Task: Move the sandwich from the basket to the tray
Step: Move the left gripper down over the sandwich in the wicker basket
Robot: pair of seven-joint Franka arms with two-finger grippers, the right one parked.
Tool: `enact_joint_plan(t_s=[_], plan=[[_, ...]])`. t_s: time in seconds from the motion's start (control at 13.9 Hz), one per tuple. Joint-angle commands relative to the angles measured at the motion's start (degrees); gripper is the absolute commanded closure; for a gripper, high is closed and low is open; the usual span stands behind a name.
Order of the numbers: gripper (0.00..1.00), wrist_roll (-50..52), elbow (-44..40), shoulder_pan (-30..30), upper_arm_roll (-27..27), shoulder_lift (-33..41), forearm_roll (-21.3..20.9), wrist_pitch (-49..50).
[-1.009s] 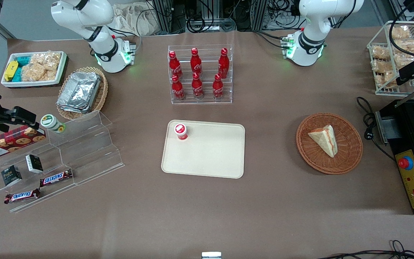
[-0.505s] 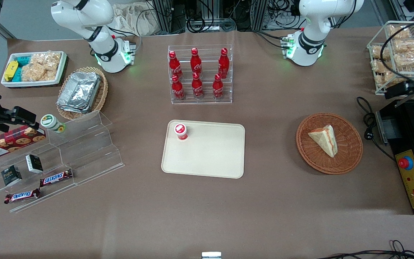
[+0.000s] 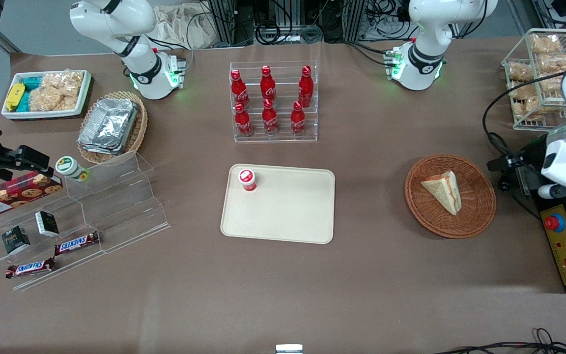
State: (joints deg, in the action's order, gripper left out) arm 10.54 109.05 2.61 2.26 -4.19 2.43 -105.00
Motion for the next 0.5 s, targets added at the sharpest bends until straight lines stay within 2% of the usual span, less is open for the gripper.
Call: enact_joint_plan(t_s=[0.0,0.43], plan=[[0.00,5.34,6.16,-0.32,0.03,-0.37,1.00,-7.29],[0.00,14.58,16.88,-3.31,0.03,-4.85,1.00,-25.13]])
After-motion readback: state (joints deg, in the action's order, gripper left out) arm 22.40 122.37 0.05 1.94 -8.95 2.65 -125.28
